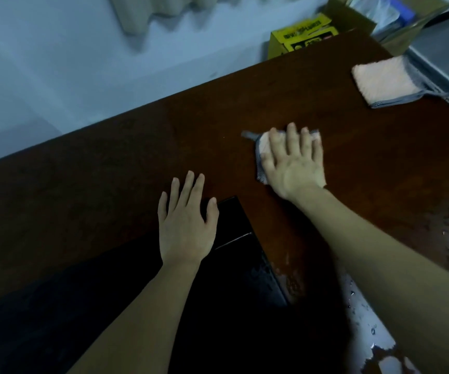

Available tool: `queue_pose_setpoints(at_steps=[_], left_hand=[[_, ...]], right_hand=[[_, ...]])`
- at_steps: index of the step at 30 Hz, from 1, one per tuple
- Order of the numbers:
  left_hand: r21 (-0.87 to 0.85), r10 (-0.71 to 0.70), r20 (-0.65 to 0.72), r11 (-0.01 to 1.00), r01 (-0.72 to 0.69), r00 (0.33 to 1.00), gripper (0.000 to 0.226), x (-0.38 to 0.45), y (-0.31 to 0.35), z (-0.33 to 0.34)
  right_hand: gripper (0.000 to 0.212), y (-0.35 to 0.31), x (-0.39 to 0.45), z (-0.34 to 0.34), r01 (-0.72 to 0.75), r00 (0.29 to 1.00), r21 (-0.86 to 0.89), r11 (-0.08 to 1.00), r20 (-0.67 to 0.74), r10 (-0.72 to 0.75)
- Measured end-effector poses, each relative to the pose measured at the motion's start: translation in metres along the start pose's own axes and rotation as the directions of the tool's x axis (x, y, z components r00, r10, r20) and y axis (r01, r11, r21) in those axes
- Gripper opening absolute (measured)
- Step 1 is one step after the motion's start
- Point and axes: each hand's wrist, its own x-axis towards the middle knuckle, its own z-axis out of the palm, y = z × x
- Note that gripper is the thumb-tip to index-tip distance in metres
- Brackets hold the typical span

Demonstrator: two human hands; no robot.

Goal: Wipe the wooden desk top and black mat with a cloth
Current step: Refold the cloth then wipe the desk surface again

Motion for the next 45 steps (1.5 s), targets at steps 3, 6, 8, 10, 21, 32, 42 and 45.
queue_pose_setpoints(at_steps=[3, 6, 8, 10, 21, 32, 42, 45], left_hand=[[-0.001, -0.018, 0.029, 1.000, 0.018, 0.999, 0.062, 0.002, 0.002, -0.002], [0.012, -0.022, 0.035, 1.000, 0.021, 0.999, 0.062, 0.002, 0.002, -0.002], [0.010, -0.022, 0.025, 1.000, 0.022, 0.999, 0.062, 0.002, 0.002, -0.002], [0.000, -0.023, 0.019, 1.000, 0.023, 1.000, 0.061, 0.003, 0.001, -0.001], [-0.019, -0.015, -0.080, 1.000, 0.013, 0.997, 0.060, -0.002, -0.001, 0.006], [-0.035, -0.021, -0.078, 0.999, 0.018, 0.997, 0.060, 0.003, 0.027, -0.003], [-0.110, 0.019, -0.030, 0.994, -0.022, 0.999, 0.053, 0.041, 0.115, 0.033], [-0.054, -0.007, 0.006, 0.999, 0.007, 1.000, 0.053, 0.042, 0.116, 0.033]], right_hand=[[0.063, -0.005, -0.051, 0.015, 0.252, 0.965, -0.069, 0.965, -0.056, -0.256], [0.063, 0.019, -0.099, 0.026, 0.495, 0.868, -0.095, 0.864, 0.019, -0.496], [0.064, 0.042, -0.111, 0.028, 0.575, 0.818, -0.106, 0.811, 0.071, -0.570], [0.065, 0.060, -0.099, 0.023, 0.599, 0.800, -0.134, 0.789, 0.079, -0.594], [0.062, 0.022, 0.031, -0.013, 0.212, 0.977, -0.023, 0.977, -0.018, -0.212], [0.066, 0.108, -0.069, 0.005, 0.640, 0.768, -0.078, 0.764, 0.095, -0.634], [0.064, 0.110, 0.039, -0.022, 0.357, 0.932, -0.085, 0.930, -0.025, -0.360], [0.066, 0.120, -0.009, -0.011, 0.502, 0.861, -0.111, 0.858, -0.028, -0.508]])
